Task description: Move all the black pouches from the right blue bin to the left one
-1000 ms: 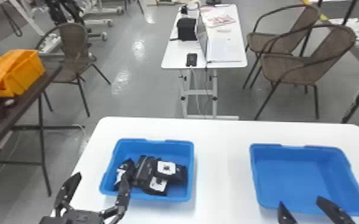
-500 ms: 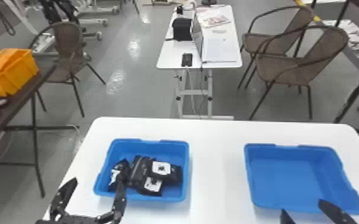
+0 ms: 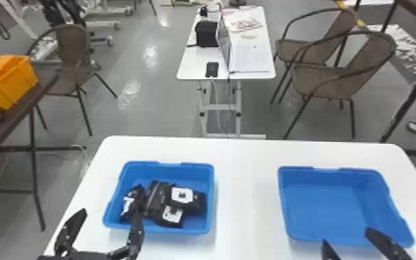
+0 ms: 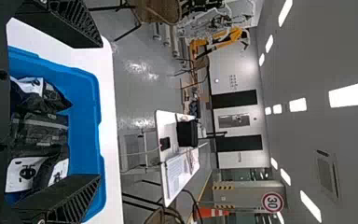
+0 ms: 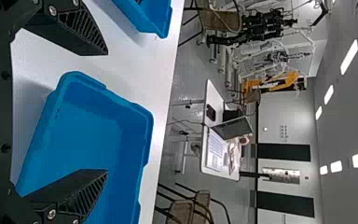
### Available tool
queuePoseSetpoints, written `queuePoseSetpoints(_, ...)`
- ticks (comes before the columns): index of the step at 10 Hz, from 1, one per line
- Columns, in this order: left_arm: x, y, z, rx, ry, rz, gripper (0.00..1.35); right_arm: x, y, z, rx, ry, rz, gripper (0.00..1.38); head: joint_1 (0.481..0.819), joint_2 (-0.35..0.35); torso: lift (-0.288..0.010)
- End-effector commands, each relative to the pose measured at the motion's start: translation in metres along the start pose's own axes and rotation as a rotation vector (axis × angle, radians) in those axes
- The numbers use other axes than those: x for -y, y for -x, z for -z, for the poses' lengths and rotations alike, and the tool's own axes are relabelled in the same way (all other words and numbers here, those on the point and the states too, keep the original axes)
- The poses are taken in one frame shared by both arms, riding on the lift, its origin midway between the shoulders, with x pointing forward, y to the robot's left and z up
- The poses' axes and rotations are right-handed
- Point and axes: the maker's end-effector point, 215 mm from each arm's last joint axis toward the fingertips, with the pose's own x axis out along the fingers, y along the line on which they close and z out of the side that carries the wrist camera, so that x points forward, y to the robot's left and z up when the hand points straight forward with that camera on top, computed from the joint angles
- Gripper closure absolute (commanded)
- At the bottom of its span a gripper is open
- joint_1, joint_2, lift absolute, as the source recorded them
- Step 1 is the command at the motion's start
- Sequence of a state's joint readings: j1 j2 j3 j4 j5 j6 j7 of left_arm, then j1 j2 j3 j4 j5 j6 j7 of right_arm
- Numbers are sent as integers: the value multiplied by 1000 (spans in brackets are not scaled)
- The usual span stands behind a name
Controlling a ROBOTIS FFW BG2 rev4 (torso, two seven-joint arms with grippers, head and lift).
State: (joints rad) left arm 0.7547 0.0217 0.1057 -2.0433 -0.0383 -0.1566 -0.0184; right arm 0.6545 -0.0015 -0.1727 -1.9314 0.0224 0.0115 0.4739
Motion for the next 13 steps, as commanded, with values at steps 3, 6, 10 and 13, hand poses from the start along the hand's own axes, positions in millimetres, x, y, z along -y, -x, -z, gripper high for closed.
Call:
queuePoseSetpoints(3,1,0,0,1,1,1,-2,0,0,2,-1,-6,1,122,695,83,10)
queuePoseSetpoints(6,0,-1,-1,3,2,-1,-2,1,1,3,-2,-7,3,121,695,84,10)
queuePoseSetpoints(10,1,-1,0,0,1,10,-2,1,1,3,-2,-7,3,122,695,83,10)
queuePoseSetpoints(13,2,-1,0,-2,7,6,-1,1,0,2,0,-8,3,121,695,80,10)
